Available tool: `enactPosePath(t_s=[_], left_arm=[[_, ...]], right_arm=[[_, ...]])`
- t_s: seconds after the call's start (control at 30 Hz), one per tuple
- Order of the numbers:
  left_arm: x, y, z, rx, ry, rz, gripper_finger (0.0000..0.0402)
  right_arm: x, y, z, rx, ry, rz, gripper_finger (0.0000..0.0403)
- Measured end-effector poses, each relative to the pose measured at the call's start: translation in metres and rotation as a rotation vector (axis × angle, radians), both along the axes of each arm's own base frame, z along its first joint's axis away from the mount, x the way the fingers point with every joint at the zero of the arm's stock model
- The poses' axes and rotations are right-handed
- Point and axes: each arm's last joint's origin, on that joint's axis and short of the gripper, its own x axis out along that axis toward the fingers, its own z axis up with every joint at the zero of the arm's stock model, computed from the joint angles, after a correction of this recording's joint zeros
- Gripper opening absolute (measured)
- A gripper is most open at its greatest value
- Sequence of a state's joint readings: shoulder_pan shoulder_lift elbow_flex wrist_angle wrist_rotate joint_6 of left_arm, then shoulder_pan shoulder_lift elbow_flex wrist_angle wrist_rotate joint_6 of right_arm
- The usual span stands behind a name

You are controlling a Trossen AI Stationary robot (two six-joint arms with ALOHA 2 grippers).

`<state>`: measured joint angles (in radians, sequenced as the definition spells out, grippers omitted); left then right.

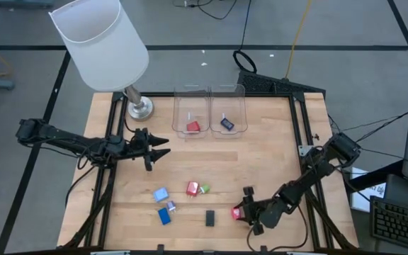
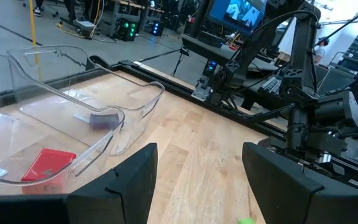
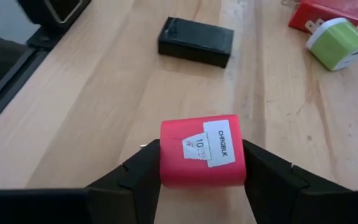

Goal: Pick & Place Office items
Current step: Put the pink charger adapter into the left transparent bin

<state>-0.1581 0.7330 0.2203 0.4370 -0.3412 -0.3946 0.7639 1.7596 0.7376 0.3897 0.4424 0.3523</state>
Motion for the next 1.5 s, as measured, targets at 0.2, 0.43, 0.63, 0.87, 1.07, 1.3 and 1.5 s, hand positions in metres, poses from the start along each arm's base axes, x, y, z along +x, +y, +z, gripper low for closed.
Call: enactPosePath(t_s=[0.2, 0.43, 0.63, 0.87, 1.07, 1.3, 1.5], left_arm=[[0.0, 0.0, 0.0, -0.007, -0.001, -0.002, 0.0239], [0.006, -0.003, -0.005, -0.005, 0.023, -0.017, 0.0239], [0.02, -0.006, -0.014, -0.07, 0.01, -0.011, 0.0239], [0.037, -0.014, -0.034, -0.266, 0.033, -0.033, 0.0239], [0.058, -0.026, -0.044, -0.301, 0.063, -0.069, 0.0239], [0.103, -0.036, -0.037, -0.423, 0.047, -0.091, 0.0239], [0.148, -0.046, -0.026, -0.405, 0.016, -0.106, 0.0239]], right_arm=[[0.004, -0.009, 0.011, 0.011, -0.008, -0.028, 0.0181], [0.001, -0.029, 0.046, -0.018, -0.036, -0.047, 0.0183], [-0.001, -0.049, 0.076, -0.153, -0.129, -0.067, 0.018], [0.001, -0.07, 0.096, -0.3, -0.211, -0.111, 0.0183], [0.006, -0.076, 0.093, -0.334, -0.197, -0.125, 0.0181], [0.009, -0.079, 0.088, -0.483, -0.2, -0.219, 0.0183], [0.01, -0.079, 0.088, -0.494, -0.207, -0.211, 0.0181]])
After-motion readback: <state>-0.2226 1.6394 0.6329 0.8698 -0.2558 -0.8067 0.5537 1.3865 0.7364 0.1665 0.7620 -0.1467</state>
